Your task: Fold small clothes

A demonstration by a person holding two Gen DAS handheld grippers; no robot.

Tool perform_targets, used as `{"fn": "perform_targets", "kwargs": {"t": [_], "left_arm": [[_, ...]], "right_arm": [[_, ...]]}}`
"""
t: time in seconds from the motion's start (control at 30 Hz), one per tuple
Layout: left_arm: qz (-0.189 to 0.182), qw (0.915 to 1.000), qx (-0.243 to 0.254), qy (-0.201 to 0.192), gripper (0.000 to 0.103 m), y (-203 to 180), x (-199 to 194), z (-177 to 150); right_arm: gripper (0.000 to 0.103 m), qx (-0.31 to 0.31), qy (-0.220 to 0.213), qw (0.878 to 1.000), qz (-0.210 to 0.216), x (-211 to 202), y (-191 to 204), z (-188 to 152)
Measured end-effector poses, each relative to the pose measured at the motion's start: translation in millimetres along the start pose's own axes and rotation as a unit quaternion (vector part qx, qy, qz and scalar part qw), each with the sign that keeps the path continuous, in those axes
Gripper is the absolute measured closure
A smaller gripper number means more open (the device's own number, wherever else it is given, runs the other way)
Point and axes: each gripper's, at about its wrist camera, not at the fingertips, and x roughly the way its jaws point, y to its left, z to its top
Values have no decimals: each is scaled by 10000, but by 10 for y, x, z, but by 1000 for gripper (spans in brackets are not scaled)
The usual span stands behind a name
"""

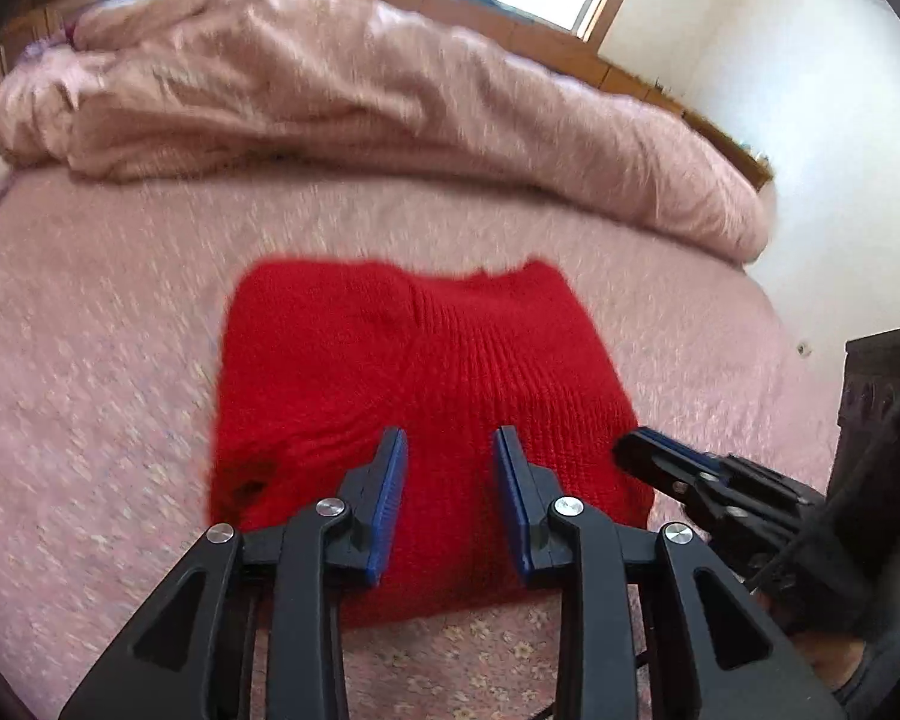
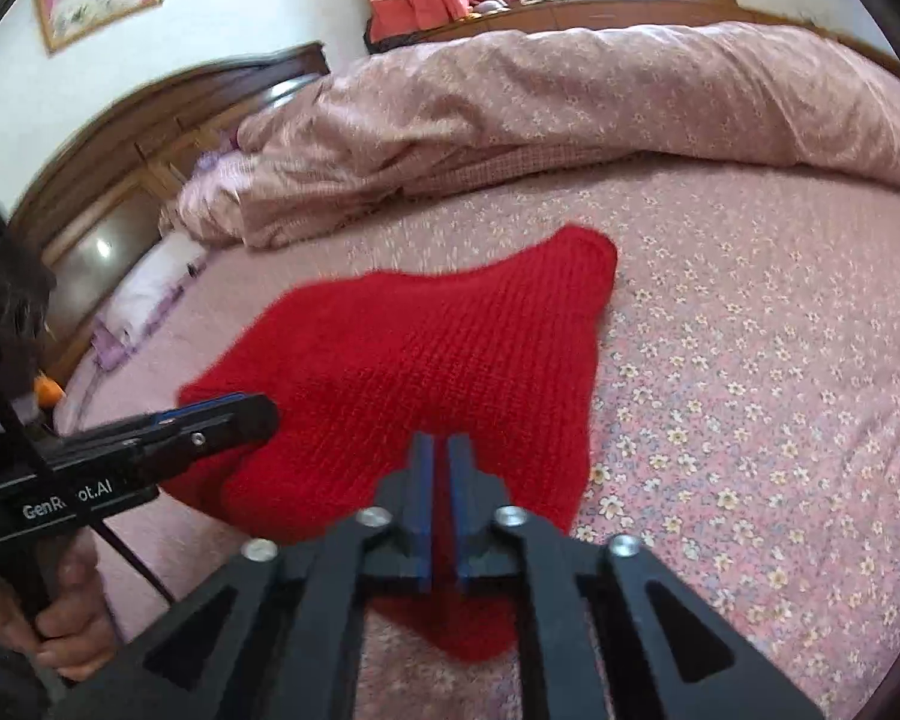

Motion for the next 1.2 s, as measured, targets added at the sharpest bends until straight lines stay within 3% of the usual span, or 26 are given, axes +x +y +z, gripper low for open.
{"fn": "perform_targets", "kwargs": {"t": [0.03, 0.1, 0.17, 0.23, 0.3, 0.37, 0.47, 0.57, 0.67, 0.73, 0.8, 1.0, 1.2], "left_arm": [[40, 9999, 73, -66, 78, 9, -44, 25], [137, 9996, 238, -113, 68, 38, -87, 77], [274, 9992, 281, -16, 61, 115, -50, 120], [402, 9988, 226, 140, 51, 193, 25, 139], [418, 9987, 146, 234, 50, 293, 105, 151], [388, 9987, 89, 314, 48, 362, 155, 160], [340, 9986, -49, 403, 34, 506, 204, 162], [138, 9972, -326, 661, 28, 674, 308, 100], [-141, 9907, -829, 1066, 18, 884, 473, -4], [-337, 9862, -1137, 1152, 8, 1013, 540, -71], [-566, 9816, -1376, 1199, 4, 1112, 595, -123], [-813, 9804, -1404, 1122, 4, 1093, 635, -117], [-1186, 9755, -1415, 1195, 5, 943, 851, 28]], "right_arm": [[42, 71, -88, 9999, -16, -66, -37, 35], [14, 182, -361, 9992, -33, -179, -117, 91], [13, 332, -489, 9982, 69, -237, -222, 127], [13, 670, -312, 9970, 211, -194, -372, 156], [13, 1052, -153, 9932, 474, -125, -510, 136], [13, 1639, 81, 9821, 930, -2, -682, 78], [13, 2515, 381, 9554, 1499, 199, -899, -45], [13, 2937, 574, 9396, 1661, 322, -993, -161], [13, 2915, 626, 9410, 1600, 363, -986, -219], [13, 2855, 721, 9419, 1618, 411, -945, -236], [13, 2800, 840, 9415, 1678, 464, -904, -252], [13, 2522, 900, 9466, 1797, 575, -764, -243], [11, 2421, 941, 9439, 2037, 725, -712, -125]]}}
